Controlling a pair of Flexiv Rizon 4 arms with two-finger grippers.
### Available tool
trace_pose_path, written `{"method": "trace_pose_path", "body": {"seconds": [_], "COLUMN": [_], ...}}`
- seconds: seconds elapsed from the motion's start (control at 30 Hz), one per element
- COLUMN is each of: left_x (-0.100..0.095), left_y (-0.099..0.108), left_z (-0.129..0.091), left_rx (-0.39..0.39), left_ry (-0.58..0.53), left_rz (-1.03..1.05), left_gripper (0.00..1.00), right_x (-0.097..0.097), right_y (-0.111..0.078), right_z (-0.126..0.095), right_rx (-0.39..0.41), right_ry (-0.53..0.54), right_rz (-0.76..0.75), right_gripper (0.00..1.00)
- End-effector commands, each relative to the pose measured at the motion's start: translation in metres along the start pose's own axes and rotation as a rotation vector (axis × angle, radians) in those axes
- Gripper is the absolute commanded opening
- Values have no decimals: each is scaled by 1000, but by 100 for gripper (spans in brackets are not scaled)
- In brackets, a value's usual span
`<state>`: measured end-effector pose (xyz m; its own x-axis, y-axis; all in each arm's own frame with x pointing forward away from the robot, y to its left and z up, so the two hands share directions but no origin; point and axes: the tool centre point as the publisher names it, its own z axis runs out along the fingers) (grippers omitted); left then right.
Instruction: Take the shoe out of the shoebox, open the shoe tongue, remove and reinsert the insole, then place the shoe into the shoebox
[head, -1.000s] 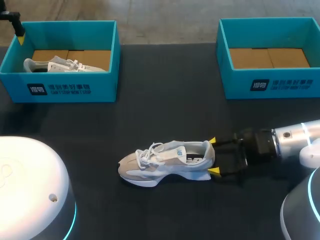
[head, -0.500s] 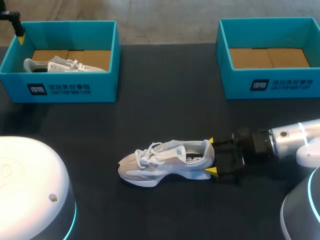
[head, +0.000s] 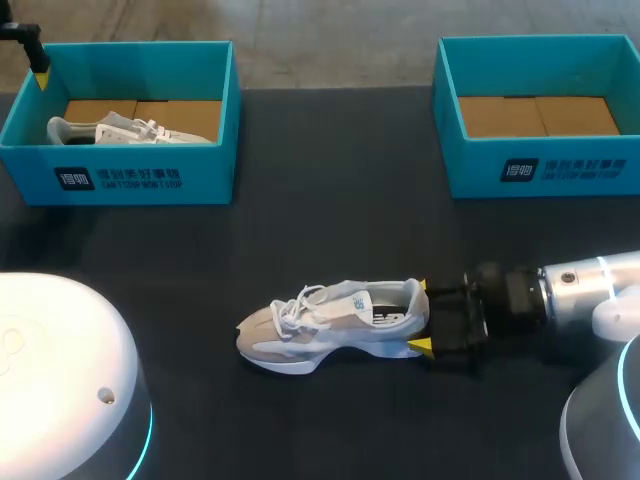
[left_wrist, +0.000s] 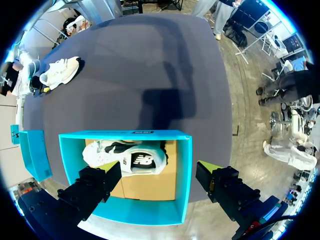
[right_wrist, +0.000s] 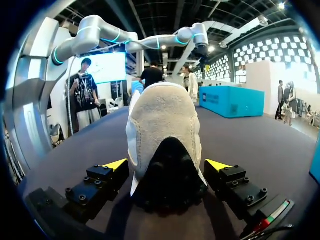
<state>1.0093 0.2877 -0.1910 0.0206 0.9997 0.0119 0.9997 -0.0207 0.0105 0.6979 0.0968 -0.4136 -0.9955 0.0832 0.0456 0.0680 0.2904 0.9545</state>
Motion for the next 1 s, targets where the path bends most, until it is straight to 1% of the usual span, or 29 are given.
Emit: {"method": "trace_pose_path", "body": {"seconds": [0.03,0.23,1.0], "left_x": [0,0,0], "left_y": [0,0,0], "left_z": [-1,-1,-1], "left_rx": [0,0,0], "left_ry": [3,3,3], "left_rz": [1,1,1], "left_gripper": [100,100,100], "right_x": [-2,-5,-10], "right_y": [-2,-2,1], "right_z": [2,2,19], "right_rx": [-2,-5,-28], "right_ry": [4,-2,52], "right_rz": [-1,-5,-15], "right_gripper": [100,100,100]}}
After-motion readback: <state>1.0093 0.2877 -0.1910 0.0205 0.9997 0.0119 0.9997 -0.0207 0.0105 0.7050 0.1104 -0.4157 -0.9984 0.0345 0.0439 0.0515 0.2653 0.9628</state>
